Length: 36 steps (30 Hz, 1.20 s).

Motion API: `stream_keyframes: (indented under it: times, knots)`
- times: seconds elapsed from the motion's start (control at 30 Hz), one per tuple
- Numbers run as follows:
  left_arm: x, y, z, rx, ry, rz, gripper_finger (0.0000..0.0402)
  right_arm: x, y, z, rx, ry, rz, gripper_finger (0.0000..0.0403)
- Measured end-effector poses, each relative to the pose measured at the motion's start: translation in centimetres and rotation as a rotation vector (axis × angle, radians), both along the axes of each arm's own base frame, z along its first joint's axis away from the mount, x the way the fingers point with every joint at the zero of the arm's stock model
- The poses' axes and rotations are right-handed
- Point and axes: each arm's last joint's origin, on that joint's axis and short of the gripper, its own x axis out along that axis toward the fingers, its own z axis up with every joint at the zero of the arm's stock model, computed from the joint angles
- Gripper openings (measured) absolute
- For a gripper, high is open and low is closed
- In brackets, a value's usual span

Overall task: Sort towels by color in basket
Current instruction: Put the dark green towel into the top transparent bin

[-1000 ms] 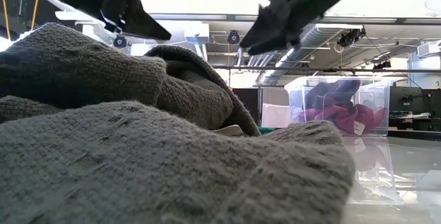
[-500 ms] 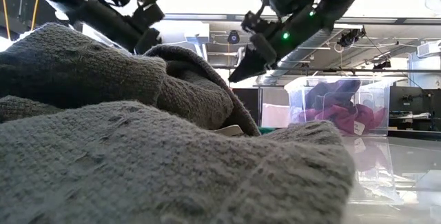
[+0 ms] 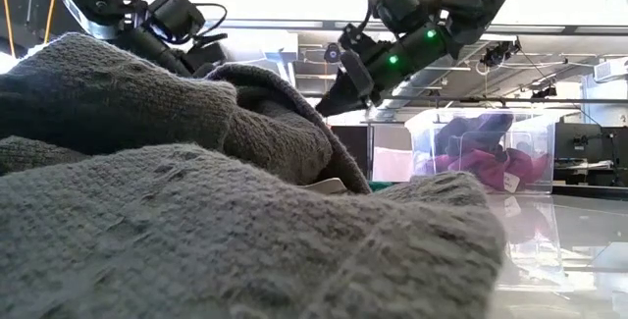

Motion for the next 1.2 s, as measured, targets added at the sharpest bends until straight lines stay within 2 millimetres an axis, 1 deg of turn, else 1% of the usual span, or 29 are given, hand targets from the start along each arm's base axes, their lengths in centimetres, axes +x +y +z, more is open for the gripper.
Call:
stream_keyframes:
  times: [0.03, 0.1, 0.2, 0.3, 0.4, 0.47, 0.53, 0.6, 0.7, 0.8, 0.9, 0.97, 1.07, 1.2]
  knots:
    - [0.1, -0.3, -0.1, -0.047, -0.018, 0.018, 0.0088, 0.1, 0.0, 0.2, -0.008, -0.018, 0.004, 0.0216]
    - [0.5, -0.7, 0.1, -0.073, -0.058, 0.014, 0.0088, 0.2, -0.2, 0.5, -0.059, -0.038, 0.027, 0.0216]
    - [1.3, -1.6, 0.6, 0.005, -0.086, -0.024, 0.0088, 0.3, -0.2, 0.5, -0.136, -0.033, 0.062, 0.0216]
    - [2.1, -2.9, 0.9, 0.089, -0.089, -0.04, 0.0087, 0.6, -0.3, -0.4, -0.173, 0.007, 0.088, 0.0216]
    - [3.1, -4.5, 1.2, 0.174, -0.109, 0.001, 0.0087, 0.9, -0.1, -1.3, -0.117, 0.011, 0.071, 0.0216]
    - [3.5, -5.5, 1.4, 0.178, -0.145, 0.004, 0.0087, 1.1, 0.3, -1.6, -0.044, -0.003, 0.059, 0.0216]
    - [3.6, -6.4, 1.5, 0.151, -0.157, -0.027, 0.0087, 1.2, 0.8, -1.7, 0.022, -0.018, 0.101, 0.0216]
    - [3.7, -7.4, 1.5, 0.126, -0.161, -0.06, 0.0087, 1.3, 1.4, -1.6, 0.069, -0.032, 0.181, 0.0216]
    - [3.9, -8.7, 1.2, 0.114, -0.144, -0.086, 0.0087, 1.5, 2.0, -1.6, 0.074, -0.036, 0.248, 0.0216]
    - [4.1, -9.7, 0.8, 0.092, -0.148, -0.055, 0.0087, 1.6, 2.5, -2.1, 0.081, -0.012, 0.193, 0.0216]
    - [4.3, -10.7, 0.6, 0.093, -0.148, -0.046, 0.0087, 1.6, 2.7, -2.6, 0.037, 0.025, 0.165, 0.0218]
    - [4.3, -11.3, 0.3, 0.089, -0.143, -0.033, 0.0087, 1.7, 2.4, -3.0, 0.027, 0.038, 0.153, 0.0222]
    - [4.5, -12.1, -0.1, 0.087, -0.147, 0.005, 0.0087, 1.6, 1.6, -4.1, 0.061, 0.071, 0.126, 0.0226]
    - [4.6, -12.8, -0.7, 0.093, -0.142, 0.062, 0.0087, 1.8, 0.5, -6.7, 0.083, 0.133, 0.128, 0.0227]
